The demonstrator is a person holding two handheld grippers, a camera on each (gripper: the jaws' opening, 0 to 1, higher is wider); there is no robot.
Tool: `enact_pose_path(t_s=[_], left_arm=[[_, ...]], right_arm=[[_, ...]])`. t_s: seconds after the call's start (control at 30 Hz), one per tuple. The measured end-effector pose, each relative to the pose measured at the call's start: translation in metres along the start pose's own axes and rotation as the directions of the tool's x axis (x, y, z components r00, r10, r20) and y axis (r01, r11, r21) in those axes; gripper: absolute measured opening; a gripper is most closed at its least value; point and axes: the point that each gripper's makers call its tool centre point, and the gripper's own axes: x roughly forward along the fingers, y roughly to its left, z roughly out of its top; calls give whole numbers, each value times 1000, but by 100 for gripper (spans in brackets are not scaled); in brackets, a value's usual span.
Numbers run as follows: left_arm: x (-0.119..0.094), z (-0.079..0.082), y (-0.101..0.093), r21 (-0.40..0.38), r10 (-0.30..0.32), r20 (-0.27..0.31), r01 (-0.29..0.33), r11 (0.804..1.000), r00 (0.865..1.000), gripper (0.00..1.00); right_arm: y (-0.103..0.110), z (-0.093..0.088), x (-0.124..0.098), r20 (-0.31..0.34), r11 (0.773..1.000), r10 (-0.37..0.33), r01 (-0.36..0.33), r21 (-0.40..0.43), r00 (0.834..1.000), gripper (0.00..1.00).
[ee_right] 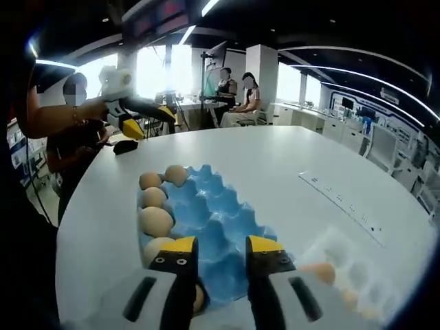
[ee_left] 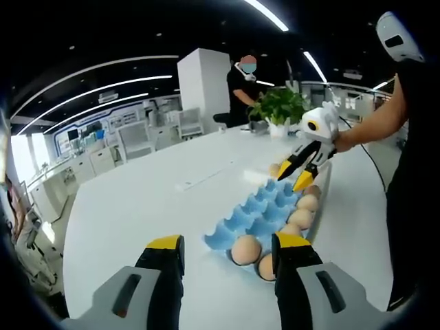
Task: Place the egg into an empty slot of the egg tray after lifting it from the table, then release the egg inside the slot.
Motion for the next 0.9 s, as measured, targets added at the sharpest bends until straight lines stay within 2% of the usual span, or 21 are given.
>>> enact_pose_path(t_s=[0.3, 0.47, 0.77, 0.9], left_arm=[[-1, 1, 0, 0, 0, 4, 0, 1000, 1000, 51], [-4, -1, 2, 0, 6, 0, -6, 1000, 1000, 51], [-2, 1, 1, 3, 3, 4, -3, 1000, 1000, 51], [0, 2, 0, 4, 0, 5, 0, 1000, 1000, 51]], right_arm=[[-9, -10, -14, -11, 999, -32, 32, 8, 999, 28], [-24, -22, -35, -30, 997, -76, 76, 12, 997, 28], [-56, -52, -72, -91, 984, -175, 178, 27, 980, 28], [-62, -55, -82, -92, 978, -203, 206, 30, 975, 28]])
